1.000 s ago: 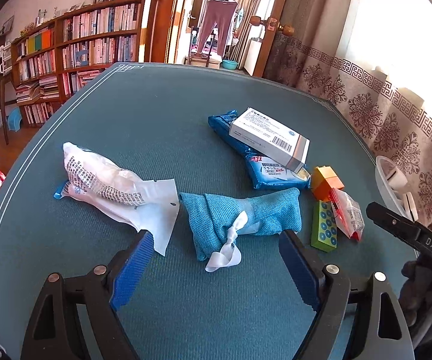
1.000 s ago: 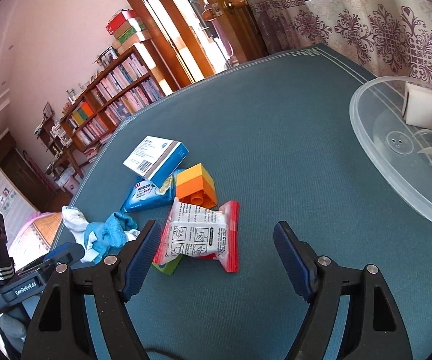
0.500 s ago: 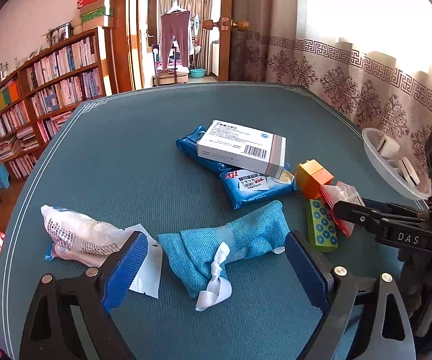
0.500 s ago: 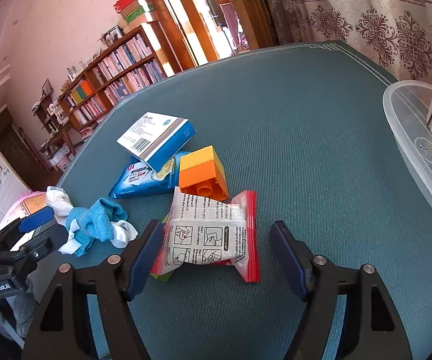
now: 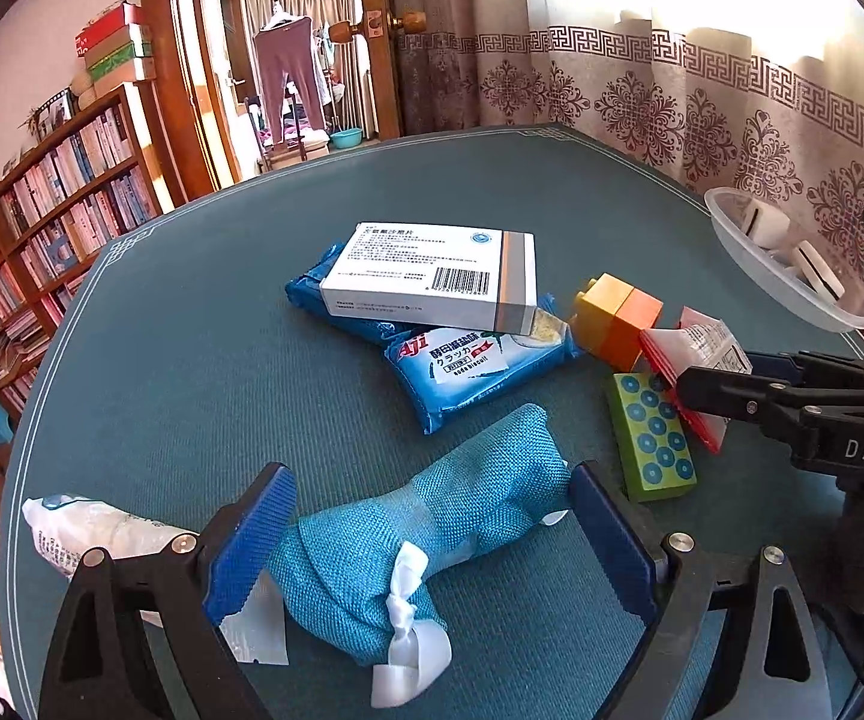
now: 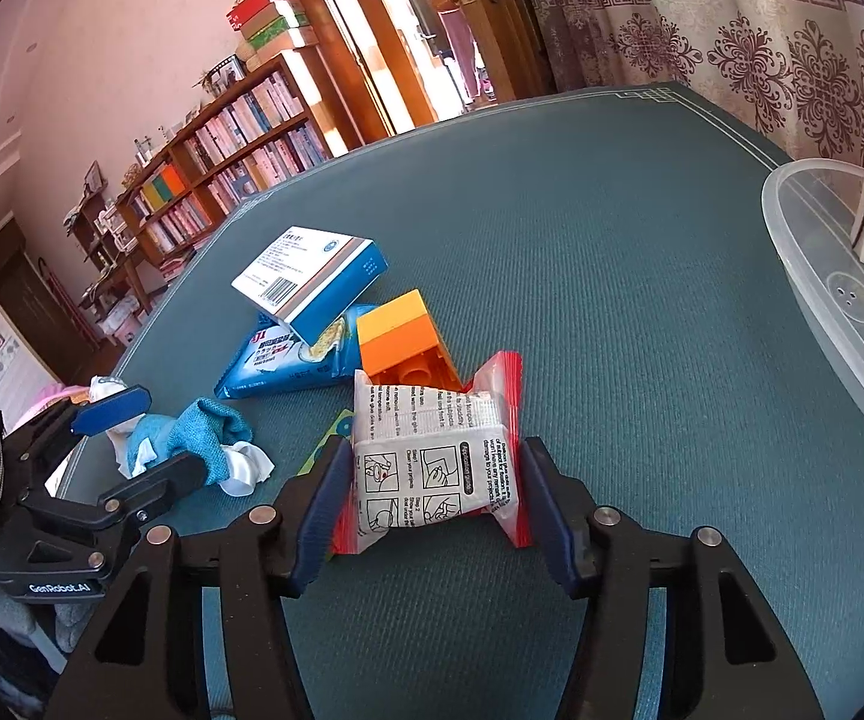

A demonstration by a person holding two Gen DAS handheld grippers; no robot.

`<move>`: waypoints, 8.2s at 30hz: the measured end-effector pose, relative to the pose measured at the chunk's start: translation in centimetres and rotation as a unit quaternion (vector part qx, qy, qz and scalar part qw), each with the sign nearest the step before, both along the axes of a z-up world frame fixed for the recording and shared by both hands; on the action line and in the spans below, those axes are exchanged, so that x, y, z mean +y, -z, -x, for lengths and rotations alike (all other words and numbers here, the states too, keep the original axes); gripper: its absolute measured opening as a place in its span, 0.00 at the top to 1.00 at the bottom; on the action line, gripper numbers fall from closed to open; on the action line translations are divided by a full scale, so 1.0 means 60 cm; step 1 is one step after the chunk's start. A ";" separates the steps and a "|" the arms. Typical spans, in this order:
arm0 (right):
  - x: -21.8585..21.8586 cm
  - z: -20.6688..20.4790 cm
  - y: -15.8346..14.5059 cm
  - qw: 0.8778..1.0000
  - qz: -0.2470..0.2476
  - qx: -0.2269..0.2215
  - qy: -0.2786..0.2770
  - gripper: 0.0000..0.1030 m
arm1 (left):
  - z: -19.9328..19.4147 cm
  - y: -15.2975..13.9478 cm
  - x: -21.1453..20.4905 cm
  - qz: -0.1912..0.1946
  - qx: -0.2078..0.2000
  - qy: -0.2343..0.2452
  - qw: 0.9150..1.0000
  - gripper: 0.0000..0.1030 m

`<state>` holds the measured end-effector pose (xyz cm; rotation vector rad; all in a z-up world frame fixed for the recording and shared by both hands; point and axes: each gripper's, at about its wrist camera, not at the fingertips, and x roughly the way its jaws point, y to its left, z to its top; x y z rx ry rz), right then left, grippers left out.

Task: Organize objects
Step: 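Grasp the red-edged snack packet with the right gripper while the left gripper grasps the blue towel, then carry the snack packet into the bowl with the right gripper while the left gripper carries the towel, then open the left gripper to drop the blue towel into the bowl, then move the left gripper to the green dotted block and grasp it, then grasp the orange toy block with the right gripper and lift it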

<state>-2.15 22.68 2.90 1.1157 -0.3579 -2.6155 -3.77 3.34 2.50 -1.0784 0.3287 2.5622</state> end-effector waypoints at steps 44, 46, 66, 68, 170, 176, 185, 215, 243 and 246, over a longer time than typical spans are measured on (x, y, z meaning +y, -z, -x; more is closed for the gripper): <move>0.018 -0.025 -0.013 0.999 0.002 0.035 0.012 0.51 | -0.059 -0.027 0.017 -0.057 -0.014 -0.053 0.997 0.46; 0.028 -0.032 -0.019 0.999 0.002 0.042 0.021 0.51 | -0.061 -0.031 0.024 -0.058 -0.012 -0.048 0.997 0.46; 0.223 -0.069 -0.073 0.978 -0.007 0.091 0.185 0.51 | -0.063 -0.055 0.120 -0.070 -0.006 0.003 0.998 0.46; 0.244 -0.067 -0.073 0.975 -0.010 0.090 0.203 0.51 | -0.063 -0.055 0.129 -0.068 -0.007 0.008 0.998 0.46; 0.286 -0.096 -0.058 0.944 -0.053 0.128 0.300 0.36 | -0.006 -0.086 0.186 -0.104 -0.002 -0.013 0.995 0.09; 0.283 -0.095 -0.058 0.944 -0.061 0.127 0.298 0.35 | -0.016 -0.057 0.142 -0.093 -0.017 -0.039 0.995 0.09; 0.269 -0.089 -0.061 0.945 -0.084 0.124 0.291 0.33 | -0.014 -0.016 0.116 -0.069 -0.032 -0.063 0.995 0.10; 0.065 -0.035 -0.067 0.996 -0.061 0.061 0.018 0.30 | -0.015 0.021 0.087 -0.082 -0.040 -0.079 0.993 0.69; -0.061 0.098 -0.012 0.994 -0.099 0.001 -0.055 0.63 | -0.012 0.027 0.052 -0.118 -0.043 -0.122 0.985 0.69; -0.060 0.094 -0.011 0.994 -0.099 0.005 -0.052 0.65 | -0.013 0.027 0.053 -0.116 -0.043 -0.122 0.985 0.69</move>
